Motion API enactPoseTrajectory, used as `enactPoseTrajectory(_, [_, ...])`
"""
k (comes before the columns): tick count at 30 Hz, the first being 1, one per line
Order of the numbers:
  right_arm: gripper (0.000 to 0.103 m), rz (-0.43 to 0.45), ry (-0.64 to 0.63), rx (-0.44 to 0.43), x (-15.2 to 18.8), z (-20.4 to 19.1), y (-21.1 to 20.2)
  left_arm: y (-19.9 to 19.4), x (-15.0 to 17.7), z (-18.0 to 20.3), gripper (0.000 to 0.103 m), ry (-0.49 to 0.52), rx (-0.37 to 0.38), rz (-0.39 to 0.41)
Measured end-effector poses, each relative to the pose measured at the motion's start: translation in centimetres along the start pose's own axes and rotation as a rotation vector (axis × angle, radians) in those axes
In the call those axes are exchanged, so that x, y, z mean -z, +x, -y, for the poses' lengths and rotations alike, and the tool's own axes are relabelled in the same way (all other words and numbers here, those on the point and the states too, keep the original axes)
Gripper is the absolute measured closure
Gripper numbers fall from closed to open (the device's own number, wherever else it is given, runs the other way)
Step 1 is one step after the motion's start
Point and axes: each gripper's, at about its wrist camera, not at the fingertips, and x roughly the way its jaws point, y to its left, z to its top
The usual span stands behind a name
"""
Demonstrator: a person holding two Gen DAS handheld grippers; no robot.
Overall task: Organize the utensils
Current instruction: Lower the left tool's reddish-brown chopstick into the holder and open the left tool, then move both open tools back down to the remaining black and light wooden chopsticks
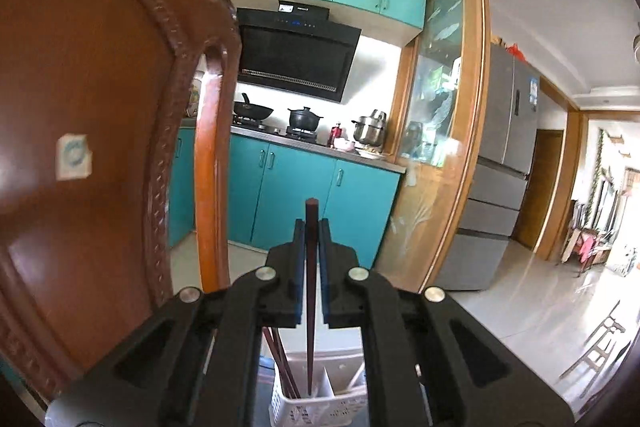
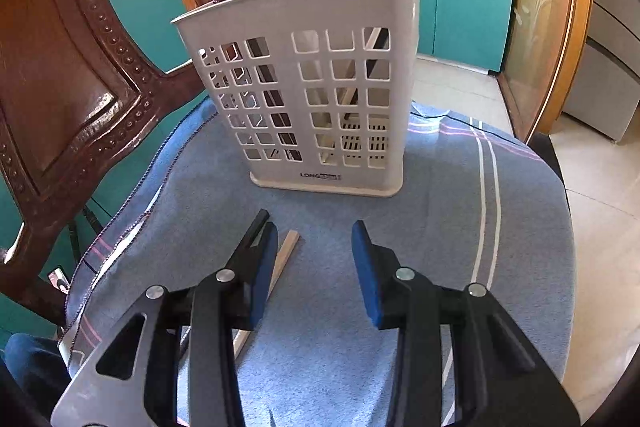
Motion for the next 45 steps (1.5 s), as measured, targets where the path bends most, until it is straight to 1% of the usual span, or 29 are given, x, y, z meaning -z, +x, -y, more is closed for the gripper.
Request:
enactPoseTrajectory(3, [0.065, 0.000, 0.000, -0.015, 0.0, -0.1, -0.3, 1.4, 0.1, 0.9, 0.096, 0.033, -0.036, -0.003])
enactPoseTrajectory(7, [0.065, -0.004, -0.014, -0.019, -0.1, -0.3, -0.8, 3.7, 0.8, 1.2, 0.096, 0.037, -0.057, -0.035])
enactPoseTrajectory(12, [0.065, -0.011, -0.023, -0.028, 0.1, -0.4, -1.1, 7.4, 3.5, 0.6, 0.096, 0.018, -0.081, -0.141])
enactPoseTrajectory(14, [0.065, -0.014, -0.031, -0.028, 0.3, -0.4, -1.1, 8.4, 4.3, 0.2, 0.096, -0.001, -0.063, -0.182])
enactPoseTrajectory(15, [0.065, -0.016, -0.035, -0.026, 0.3, -0.4, -1.1, 9.3, 4.7, 0.1, 0.096, -0.010, -0.042, -0.214])
enactPoseTrajectory(16, [0.065, -0.016, -0.036, -0.026, 0.4, -0.4, -1.2, 9.5, 5.0, 0.1, 0.096, -0.012, -0.039, -0.228])
enactPoseTrajectory(18, [0.065, -0.018, -0.037, -0.023, 0.4, -0.4, -1.1, 10.0, 5.5, 0.2, 0.096, 0.006, -0.045, -0.248])
enactPoseTrajectory(21, [0.063, -0.021, -0.029, -0.022, 0.4, -0.3, -1.0, 10.1, 6.0, 0.4, 0.096, 0.014, -0.052, -0.253])
enactPoseTrajectory(25, [0.063, -0.023, -0.033, -0.025, 0.4, -0.4, -0.9, 9.8, 5.9, 0.4, 0.089, 0.026, -0.056, -0.253])
enactPoseTrajectory(28, [0.062, -0.026, -0.041, -0.024, 0.5, -0.7, -0.7, 8.7, 6.1, 0.2, 0.081, 0.040, -0.050, -0.253])
enactPoseTrajectory(29, [0.062, -0.031, -0.045, -0.022, 0.5, -0.8, -0.6, 8.2, 6.4, 0.2, 0.076, 0.045, -0.048, -0.251])
enactPoseTrajectory(30, [0.062, -0.042, -0.048, -0.015, 0.6, -0.9, -0.4, 7.6, 6.9, 0.2, 0.074, 0.056, -0.043, -0.251])
enactPoseTrajectory(32, [0.062, -0.069, -0.048, -0.003, 0.8, -0.9, 0.2, 6.4, 8.2, 0.6, 0.074, 0.099, -0.041, -0.256])
enactPoseTrajectory(35, [0.062, -0.130, -0.042, 0.001, 1.5, -0.9, 1.5, 5.1, 11.0, 1.2, 0.073, 0.180, -0.061, -0.269])
enactPoseTrajectory(37, [0.062, -0.162, -0.046, -0.012, 2.1, -1.3, 2.3, 4.4, 13.7, 1.0, 0.073, 0.221, -0.074, -0.311])
enactPoseTrajectory(38, [0.062, -0.173, -0.055, -0.017, 2.3, -1.6, 2.6, 4.3, 14.6, 0.8, 0.073, 0.227, -0.077, -0.329])
enactPoseTrajectory(39, [0.062, -0.173, -0.068, -0.021, 2.5, -2.1, 2.8, 4.5, 16.1, 0.4, 0.073, 0.218, -0.076, -0.367])
enactPoseTrajectory(41, [0.062, -0.180, -0.085, -0.022, 2.7, -2.6, 3.0, 4.7, 17.8, -0.7, 0.073, 0.190, -0.074, -0.417])
enactPoseTrajectory(43, [0.062, -0.167, -0.100, -0.008, 2.9, -3.0, 3.0, 5.1, 19.5, -2.0, 0.073, 0.165, -0.084, -0.465])
enactPoseTrajectory(45, [0.062, -0.163, -0.093, -0.016, 2.9, -3.0, 3.0, 5.4, 20.9, -3.2, 0.073, 0.147, -0.085, -0.504])
